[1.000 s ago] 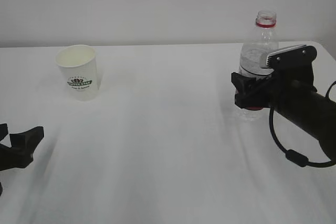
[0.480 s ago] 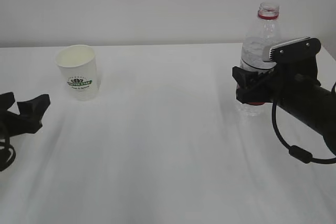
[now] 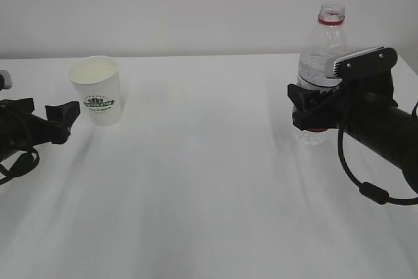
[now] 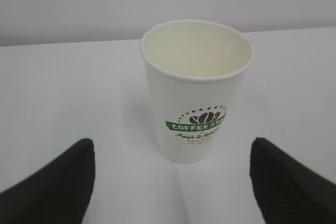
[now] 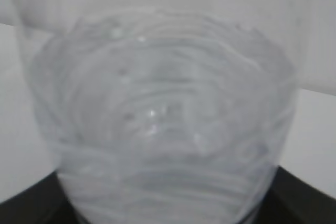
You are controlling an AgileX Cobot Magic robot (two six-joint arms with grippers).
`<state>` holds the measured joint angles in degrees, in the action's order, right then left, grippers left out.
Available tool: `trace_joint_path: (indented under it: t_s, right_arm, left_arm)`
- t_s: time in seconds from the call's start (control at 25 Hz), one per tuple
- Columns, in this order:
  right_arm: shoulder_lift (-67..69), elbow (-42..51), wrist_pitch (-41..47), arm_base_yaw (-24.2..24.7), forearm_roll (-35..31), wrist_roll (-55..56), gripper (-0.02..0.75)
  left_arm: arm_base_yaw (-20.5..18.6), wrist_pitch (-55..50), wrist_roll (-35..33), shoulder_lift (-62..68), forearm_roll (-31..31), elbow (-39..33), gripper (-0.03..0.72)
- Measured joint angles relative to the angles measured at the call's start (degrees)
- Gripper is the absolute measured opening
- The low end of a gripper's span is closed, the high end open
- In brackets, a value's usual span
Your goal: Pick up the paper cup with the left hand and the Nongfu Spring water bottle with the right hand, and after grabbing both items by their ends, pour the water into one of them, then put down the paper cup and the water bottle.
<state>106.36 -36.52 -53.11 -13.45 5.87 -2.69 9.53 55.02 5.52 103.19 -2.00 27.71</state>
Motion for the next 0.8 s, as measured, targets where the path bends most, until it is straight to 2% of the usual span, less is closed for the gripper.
trace_joint_path:
  t_s: [0.6,0.8]
  right_arm:
    - [0.0,0.0,0.0,0.0,0.2,-0.1,0.509]
    - [0.0,0.0,0.0,0.0,0.2,-0.1,0.509]
  left_arm:
    - [0.0,-1.0,1.3,7.0,-7.2,6.4,0.691]
    - [-1.2,-2.1,1.7,9.3,-8.9,8.6,0.691]
